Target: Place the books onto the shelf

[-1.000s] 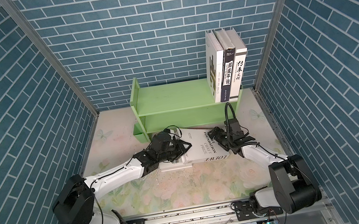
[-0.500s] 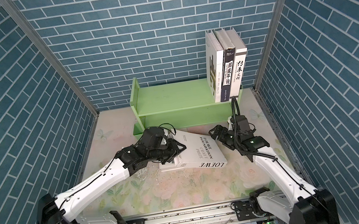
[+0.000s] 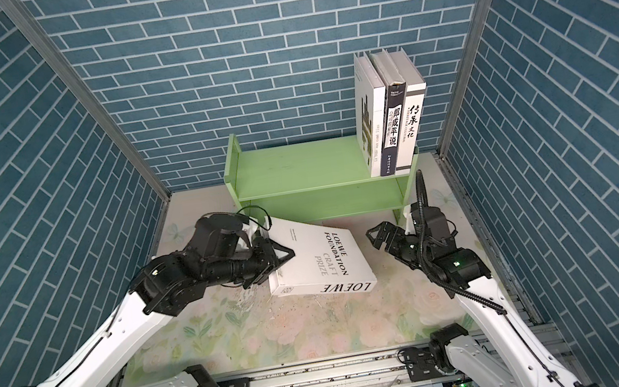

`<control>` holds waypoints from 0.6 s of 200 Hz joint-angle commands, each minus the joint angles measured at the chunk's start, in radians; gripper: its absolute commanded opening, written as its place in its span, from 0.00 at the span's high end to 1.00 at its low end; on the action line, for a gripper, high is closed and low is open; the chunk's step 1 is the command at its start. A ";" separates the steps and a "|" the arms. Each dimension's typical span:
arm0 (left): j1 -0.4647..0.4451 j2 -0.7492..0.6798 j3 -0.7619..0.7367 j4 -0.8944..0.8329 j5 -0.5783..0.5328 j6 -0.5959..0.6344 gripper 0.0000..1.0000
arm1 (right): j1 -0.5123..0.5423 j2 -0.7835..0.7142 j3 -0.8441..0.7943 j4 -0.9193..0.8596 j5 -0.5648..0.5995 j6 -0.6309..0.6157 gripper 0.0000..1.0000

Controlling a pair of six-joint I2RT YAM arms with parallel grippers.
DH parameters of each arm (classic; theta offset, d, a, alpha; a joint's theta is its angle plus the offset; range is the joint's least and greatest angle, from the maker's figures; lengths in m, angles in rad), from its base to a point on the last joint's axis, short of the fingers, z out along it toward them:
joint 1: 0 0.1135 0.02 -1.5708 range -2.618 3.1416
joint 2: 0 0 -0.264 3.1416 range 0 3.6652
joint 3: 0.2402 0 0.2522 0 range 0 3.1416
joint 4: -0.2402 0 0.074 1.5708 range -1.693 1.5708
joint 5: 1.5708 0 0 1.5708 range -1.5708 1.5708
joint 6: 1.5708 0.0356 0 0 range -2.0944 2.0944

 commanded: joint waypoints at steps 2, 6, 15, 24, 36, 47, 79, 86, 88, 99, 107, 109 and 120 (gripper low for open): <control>0.008 -0.021 0.120 -0.073 -0.029 0.031 0.83 | -0.004 -0.016 0.145 -0.087 0.038 -0.126 0.01; 0.008 -0.018 0.146 -0.090 -0.033 0.038 0.83 | -0.004 -0.013 0.165 -0.097 0.042 -0.143 0.01; 0.010 -0.009 0.205 -0.126 -0.043 0.059 0.83 | -0.004 -0.006 0.225 -0.118 0.050 -0.176 0.01; 0.011 0.004 0.270 -0.168 -0.058 0.085 0.83 | -0.004 0.001 0.279 -0.136 0.055 -0.211 0.01; 0.013 0.023 0.357 -0.225 -0.081 0.119 0.83 | -0.004 0.010 0.343 -0.151 0.061 -0.253 0.01; 0.017 0.043 0.425 -0.269 -0.090 0.143 0.83 | -0.004 0.015 0.396 -0.163 0.063 -0.289 0.01; 0.026 0.088 0.560 -0.351 -0.103 0.172 0.83 | -0.002 0.011 0.514 -0.164 0.057 -0.382 0.01; 0.028 0.094 0.574 -0.359 -0.103 0.172 0.83 | -0.001 0.011 0.532 -0.162 0.053 -0.404 0.01; 0.028 0.095 0.576 -0.360 -0.102 0.171 0.83 | -0.001 0.012 0.537 -0.161 0.049 -0.411 0.01; 0.033 0.101 0.584 -0.359 -0.097 0.170 0.83 | 0.002 0.012 0.554 -0.152 0.027 -0.454 0.01; 0.039 0.108 0.589 -0.359 -0.091 0.168 0.83 | 0.006 0.014 0.562 -0.145 0.016 -0.480 0.01; 0.041 0.109 0.591 -0.359 -0.087 0.168 0.83 | 0.007 0.014 0.563 -0.143 0.014 -0.486 0.01; 0.052 0.119 0.602 -0.361 -0.074 0.166 0.83 | 0.014 0.019 0.573 -0.143 0.012 -0.521 0.01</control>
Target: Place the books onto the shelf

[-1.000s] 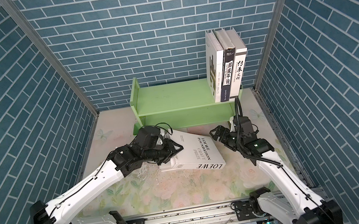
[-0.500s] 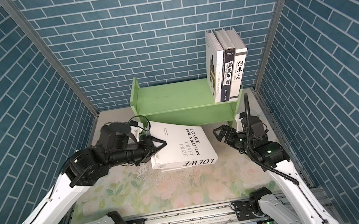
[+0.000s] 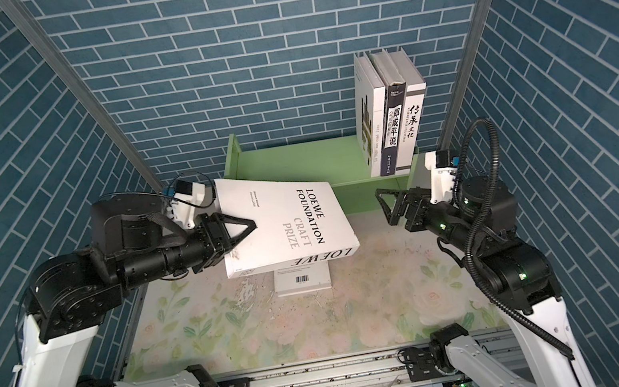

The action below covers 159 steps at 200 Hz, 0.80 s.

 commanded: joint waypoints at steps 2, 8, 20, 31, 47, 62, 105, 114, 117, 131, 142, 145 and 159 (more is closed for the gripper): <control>0.023 0.024 0.035 -0.027 0.011 0.024 0.83 | 0.014 0.012 0.032 -0.016 -0.020 -0.146 0.02; 0.029 0.030 0.045 -0.033 0.015 0.024 0.83 | 0.020 0.020 0.042 -0.022 -0.013 -0.164 0.02; 0.039 0.045 0.062 -0.045 0.018 0.025 0.83 | 0.035 0.038 0.060 -0.036 0.004 -0.202 0.02; 0.045 0.053 0.070 -0.048 0.017 0.025 0.83 | 0.060 0.066 0.082 -0.050 0.036 -0.235 0.04; 0.049 0.059 0.071 -0.039 0.018 0.024 0.83 | 0.127 0.110 0.112 -0.057 0.095 -0.281 0.06; 0.053 0.064 0.071 -0.039 0.018 0.026 0.83 | 0.219 0.146 0.138 -0.050 0.172 -0.335 0.07; 0.100 0.059 0.032 -0.020 0.036 0.007 0.83 | 0.591 0.288 0.257 -0.065 0.487 -0.516 0.06; 0.108 0.058 0.024 -0.006 0.047 -0.003 0.83 | 0.673 0.313 0.254 -0.054 0.553 -0.561 0.06; 0.111 0.057 0.022 -0.001 0.050 -0.006 0.83 | 0.704 0.322 0.253 -0.049 0.573 -0.575 0.06; 0.126 0.061 0.025 0.005 0.065 -0.019 0.83 | 0.806 0.342 0.234 -0.012 0.664 -0.645 0.04; 0.140 0.065 0.030 0.003 0.077 -0.025 0.83 | 0.842 0.341 0.223 0.011 0.696 -0.676 0.03; 0.144 0.066 0.032 0.003 0.082 -0.027 0.83 | 0.849 0.339 0.222 0.013 0.696 -0.681 0.02; 0.167 0.076 0.035 0.002 0.104 -0.034 0.83 | 0.864 0.330 0.224 0.021 0.681 -0.694 0.02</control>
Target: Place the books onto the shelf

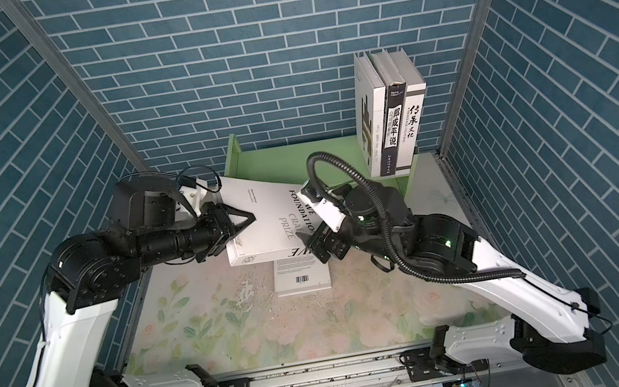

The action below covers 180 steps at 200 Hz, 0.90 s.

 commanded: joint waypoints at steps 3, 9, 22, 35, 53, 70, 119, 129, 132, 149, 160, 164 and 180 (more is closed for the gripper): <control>0.037 0.008 0.011 0.044 0.050 -0.020 0.83 | 0.033 -0.028 0.003 0.040 0.114 -0.128 0.02; 0.046 0.014 0.011 0.044 0.060 -0.025 0.83 | 0.042 -0.031 0.002 0.039 0.100 -0.130 0.01; 0.060 0.024 0.009 0.052 0.087 -0.036 0.83 | 0.061 -0.028 -0.008 0.030 0.083 -0.139 0.01; 0.071 0.036 0.013 0.064 0.109 -0.044 0.83 | 0.085 -0.008 -0.020 0.015 0.105 -0.159 0.01; 0.080 0.056 0.024 0.073 0.130 -0.052 0.83 | 0.114 0.028 -0.014 -0.008 0.151 -0.176 0.01; 0.090 0.077 0.037 0.082 0.159 -0.084 0.84 | 0.128 0.034 -0.018 0.001 0.158 -0.176 0.01; 0.123 0.122 0.083 0.085 0.242 -0.119 0.84 | 0.132 0.015 -0.089 0.037 0.181 -0.164 0.01; 0.124 0.128 0.080 0.096 0.260 -0.131 0.83 | 0.133 0.018 -0.101 0.044 0.195 -0.170 0.01; 0.125 0.129 0.078 0.097 0.265 -0.133 0.83 | 0.134 0.019 -0.105 0.047 0.202 -0.171 0.01; 0.126 0.136 0.075 0.101 0.281 -0.141 0.84 | 0.134 0.012 -0.152 0.104 0.282 -0.206 0.01; 0.126 0.137 0.068 0.109 0.286 -0.146 0.84 | 0.133 0.000 -0.193 0.155 0.329 -0.241 0.02; 0.126 0.134 0.064 0.112 0.289 -0.150 0.84 | 0.134 -0.002 -0.204 0.176 0.347 -0.249 0.02; 0.126 0.125 0.045 0.119 0.302 -0.163 0.84 | 0.134 -0.019 -0.247 0.243 0.396 -0.294 0.04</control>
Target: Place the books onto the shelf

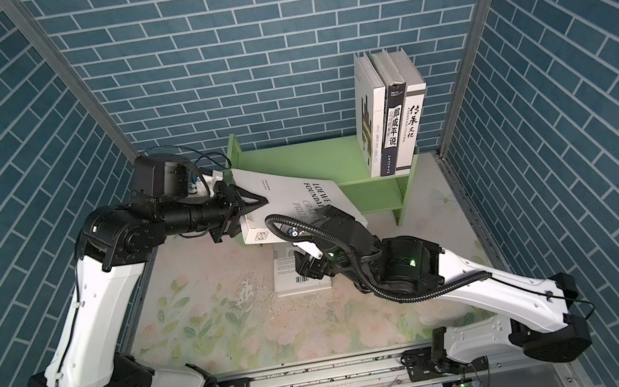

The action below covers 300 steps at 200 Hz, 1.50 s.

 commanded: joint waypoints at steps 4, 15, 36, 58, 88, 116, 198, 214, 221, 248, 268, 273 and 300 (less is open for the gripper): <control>0.008 -0.011 -0.009 0.058 0.053 -0.029 0.84 | 0.005 -0.033 -0.058 0.133 0.125 -0.106 0.04; 0.008 -0.014 -0.013 0.049 0.054 -0.028 0.84 | 0.006 -0.037 -0.065 0.151 0.139 -0.125 0.05; 0.008 -0.016 -0.015 0.020 0.052 -0.015 0.84 | 0.006 -0.031 -0.055 0.153 0.150 -0.143 0.11; 0.008 -0.024 -0.029 0.014 0.049 -0.008 0.84 | 0.005 -0.017 -0.035 0.132 0.130 -0.140 0.17; 0.008 -0.034 -0.037 0.004 0.044 0.002 0.84 | 0.008 0.010 0.010 0.093 0.088 -0.123 0.25; 0.008 -0.037 -0.042 0.001 0.047 0.004 0.83 | 0.010 0.032 0.037 0.082 0.059 -0.133 0.34; 0.042 -0.033 -0.023 0.029 0.060 0.002 0.71 | 0.016 0.063 0.066 0.046 0.021 -0.142 0.66; 0.046 -0.033 -0.029 0.041 0.060 0.002 0.68 | 0.017 0.060 0.062 0.051 0.018 -0.140 0.68; 0.049 -0.034 -0.033 0.044 0.060 0.002 0.66 | 0.017 0.059 0.060 0.054 0.019 -0.140 0.69; 0.057 -0.042 -0.063 0.065 0.067 0.000 0.59 | 0.017 0.055 0.045 0.069 0.031 -0.140 0.73; 0.062 -0.056 -0.097 0.093 0.068 -0.005 0.50 | 0.017 0.057 0.038 0.079 0.044 -0.139 0.74; 0.064 -0.059 -0.103 0.100 0.068 -0.006 0.47 | 0.017 0.057 0.036 0.081 0.046 -0.136 0.74; 0.074 -0.072 -0.120 0.126 0.061 -0.001 0.39 | 0.018 0.064 0.030 0.089 0.062 -0.129 0.76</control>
